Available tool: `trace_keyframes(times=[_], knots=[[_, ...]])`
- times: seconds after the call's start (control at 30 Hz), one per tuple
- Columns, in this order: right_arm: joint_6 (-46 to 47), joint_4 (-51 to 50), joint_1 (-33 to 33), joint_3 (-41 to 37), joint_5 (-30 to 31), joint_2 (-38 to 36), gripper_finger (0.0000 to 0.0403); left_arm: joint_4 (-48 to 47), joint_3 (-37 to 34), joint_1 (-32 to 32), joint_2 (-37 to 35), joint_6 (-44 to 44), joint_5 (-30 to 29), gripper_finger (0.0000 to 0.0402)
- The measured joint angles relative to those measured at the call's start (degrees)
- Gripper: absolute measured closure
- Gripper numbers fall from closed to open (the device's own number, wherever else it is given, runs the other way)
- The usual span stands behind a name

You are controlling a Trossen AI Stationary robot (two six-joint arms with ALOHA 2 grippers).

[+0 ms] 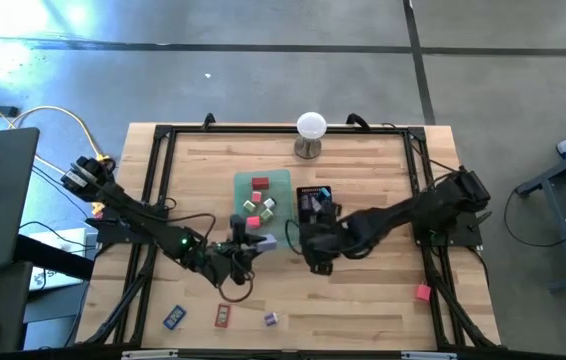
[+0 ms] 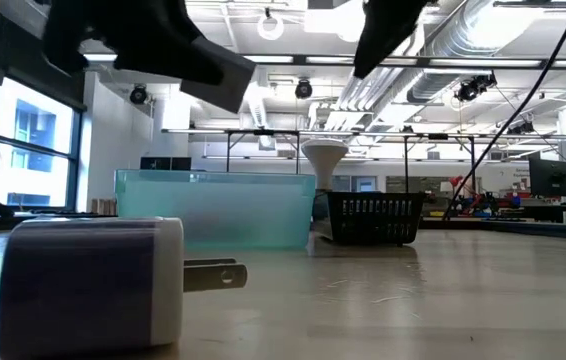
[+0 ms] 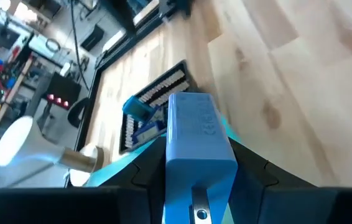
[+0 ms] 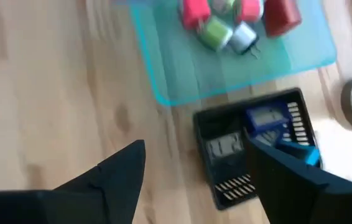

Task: Pick & Place Office items
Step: Put the light blue charger adapter into the blue bin

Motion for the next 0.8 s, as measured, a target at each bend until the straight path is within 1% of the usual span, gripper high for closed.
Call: trace_keyframes(times=[0.13, 0.23, 0.3, 0.37, 0.47, 0.53, 0.63, 0.8], knots=[[6.6, -5.7, 3.4, 0.0, 5.6, -2.0, 0.0141, -0.7, 0.0, 2.4, -0.4, -0.5, -0.2, 0.0288], [10.7, -7.5, 5.6, 0.0, 7.2, -2.4, 0.0141, -3.7, 0.0, 5.1, -1.0, -3.0, -0.9, 0.0288], [12.4, -9.0, 6.9, 0.0, 9.1, -2.7, 0.0141, -7.6, 0.0, 7.3, -2.0, -6.0, -0.3, 0.0288], [13.3, -8.3, 8.2, -0.2, 10.0, -2.9, 0.0141, -10.6, 0.0, 10.4, -2.5, -9.8, 3.7, 0.0288], [14.6, -8.9, 9.5, -0.5, 10.5, -2.7, 0.0141, -15.3, -0.1, 15.3, -3.2, -15.4, 12.8, 0.0288], [15.6, -8.8, 10.3, -0.4, 10.9, -2.7, 0.0141, -15.0, 0.0, 18.4, -3.2, -18.1, 16.8, 0.0288], [16.0, -8.8, 11.2, -0.4, 12.0, -2.7, 0.0141, -14.7, 0.0, 21.2, -3.8, -19.4, 18.9, 0.0288], [16.9, -8.9, 11.8, -0.4, 12.2, -2.7, 0.0141, -14.0, 0.0, 21.7, -4.1, -19.1, 19.3, 0.0288]])
